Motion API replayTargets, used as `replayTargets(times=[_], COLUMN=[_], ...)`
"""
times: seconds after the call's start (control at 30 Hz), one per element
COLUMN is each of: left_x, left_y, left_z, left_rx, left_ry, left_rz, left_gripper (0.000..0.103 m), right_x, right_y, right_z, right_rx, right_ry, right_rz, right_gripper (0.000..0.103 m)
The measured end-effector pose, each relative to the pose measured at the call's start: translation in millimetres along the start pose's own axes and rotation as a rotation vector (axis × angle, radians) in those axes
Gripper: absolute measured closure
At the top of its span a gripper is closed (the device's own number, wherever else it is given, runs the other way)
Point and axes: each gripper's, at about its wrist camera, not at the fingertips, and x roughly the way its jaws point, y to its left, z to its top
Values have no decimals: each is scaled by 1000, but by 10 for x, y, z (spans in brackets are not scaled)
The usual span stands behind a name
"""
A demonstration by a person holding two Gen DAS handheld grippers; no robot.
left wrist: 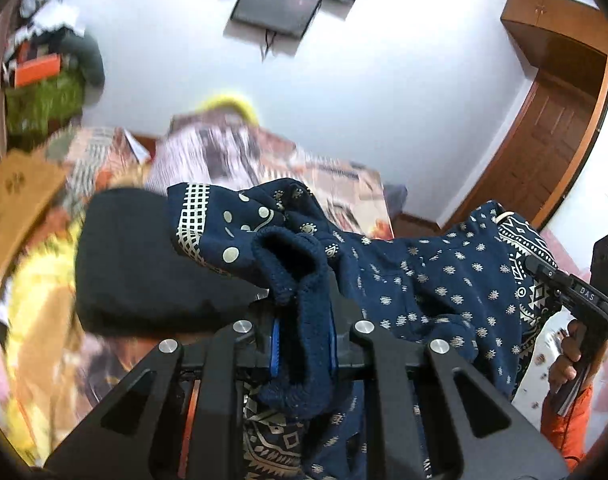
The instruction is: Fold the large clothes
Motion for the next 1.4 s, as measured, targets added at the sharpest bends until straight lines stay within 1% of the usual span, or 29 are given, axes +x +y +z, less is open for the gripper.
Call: replayTargets(times=[0.03,0.1,0.17,0.23,0.33,0.37,0.4,0.53,0.63,0.73,0.8,0.87,1.0,1.2,1.4], left_x=[19,42,178,417,752,907,1037,1572,1789,1928,1968,2002,1899,1654,1261], left_y=[11,29,68,165,285,344,390,573,687,849,931,996,990,885,726], left_z=[90,158,227,246,195,152,124,-124,-225,-298,-324,-347,-380,-401,-430], left_rx=[5,10,11,13,19,23,27,49,62,39,14,-3,-17,15,53], left_ry=[-12,-20,-8,22,83,112,139,247,266,290,306,318,299,293,271], left_rz=[2,8,21,34,68,84,97,158,209,213,203,201,208,246,267], left_gripper=[87,87,87,87,87,86,86,86,86,83,80,76,69,67,67], right_x=[69,210,436,598,972,1010,1132,1536,1716,1806,1839,1806,1697,1400,919], right_y=[-52,-142,-284,-390,-587,-660,-732,-961,-1113,-1262,-1296,-1298,-1318,-1281,-1082], right_z=[83,163,210,178,83,47,3,-222,-349,-459,-485,-493,-471,-460,-425], right_rx=[11,21,39,51,52,56,61,62,65,84,75,68,96,92,6], right_ry=[-3,0,23,52,123,140,166,258,297,330,343,338,337,327,288], right_rz=[-4,-24,-50,-72,-128,-138,-152,-203,-247,-258,-264,-268,-273,-299,-338], right_gripper=[93,93,93,93,93,93,93,93,93,92,90,88,85,85,85])
